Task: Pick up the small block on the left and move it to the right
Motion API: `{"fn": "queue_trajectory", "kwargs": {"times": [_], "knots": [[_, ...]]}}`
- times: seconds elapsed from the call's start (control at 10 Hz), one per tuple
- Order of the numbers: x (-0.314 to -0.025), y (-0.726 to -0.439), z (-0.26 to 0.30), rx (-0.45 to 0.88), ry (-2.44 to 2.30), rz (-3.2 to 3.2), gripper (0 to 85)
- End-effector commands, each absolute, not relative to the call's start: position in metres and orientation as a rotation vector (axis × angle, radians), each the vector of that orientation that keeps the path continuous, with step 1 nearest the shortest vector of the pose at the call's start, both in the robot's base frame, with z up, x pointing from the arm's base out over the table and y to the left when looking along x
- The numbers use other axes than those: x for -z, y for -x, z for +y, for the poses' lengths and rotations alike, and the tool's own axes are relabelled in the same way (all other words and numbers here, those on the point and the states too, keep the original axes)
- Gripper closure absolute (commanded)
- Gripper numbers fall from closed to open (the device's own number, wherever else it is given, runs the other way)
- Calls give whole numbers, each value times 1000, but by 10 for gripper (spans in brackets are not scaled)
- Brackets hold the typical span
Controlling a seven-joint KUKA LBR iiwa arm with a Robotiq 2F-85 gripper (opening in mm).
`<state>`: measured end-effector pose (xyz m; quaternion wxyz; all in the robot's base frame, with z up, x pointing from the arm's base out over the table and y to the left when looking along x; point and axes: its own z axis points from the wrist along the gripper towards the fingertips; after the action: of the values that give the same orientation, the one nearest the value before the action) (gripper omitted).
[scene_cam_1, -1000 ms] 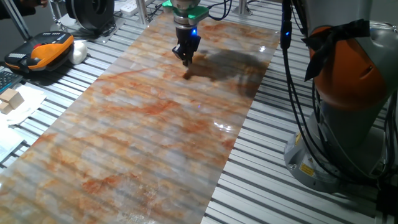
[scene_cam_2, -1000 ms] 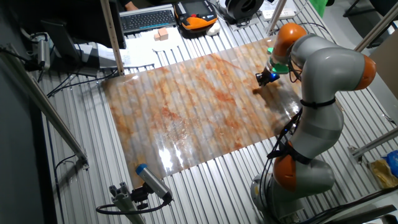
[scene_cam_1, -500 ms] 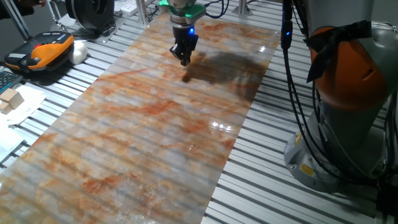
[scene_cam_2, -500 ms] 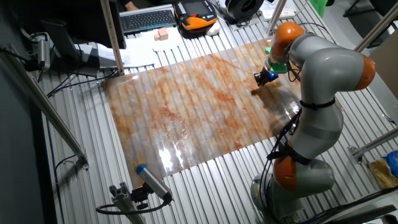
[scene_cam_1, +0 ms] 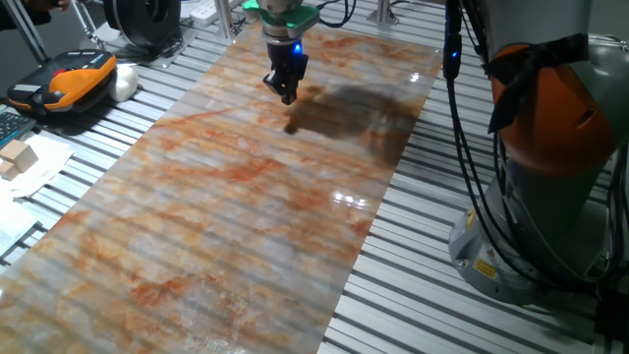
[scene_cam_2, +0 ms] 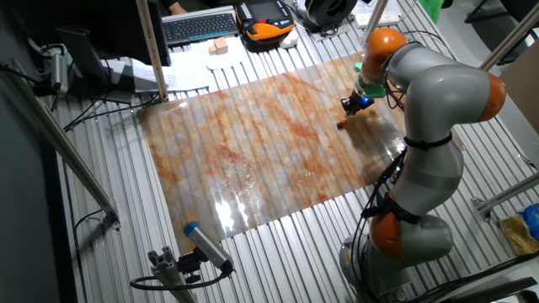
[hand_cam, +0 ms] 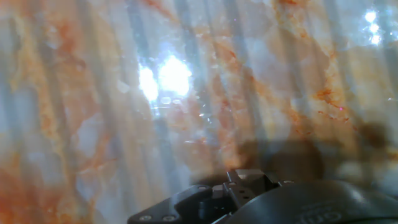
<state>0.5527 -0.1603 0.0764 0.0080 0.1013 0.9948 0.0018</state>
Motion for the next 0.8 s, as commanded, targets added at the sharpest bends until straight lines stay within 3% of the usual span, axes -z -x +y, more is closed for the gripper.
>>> {"fn": "queue_trajectory", "kwargs": {"times": [0.0, 0.7], "knots": [[-76, -552, -155, 0, -320, 3107, 850], [-88, -552, -121, 46, -304, 3122, 850]]}}
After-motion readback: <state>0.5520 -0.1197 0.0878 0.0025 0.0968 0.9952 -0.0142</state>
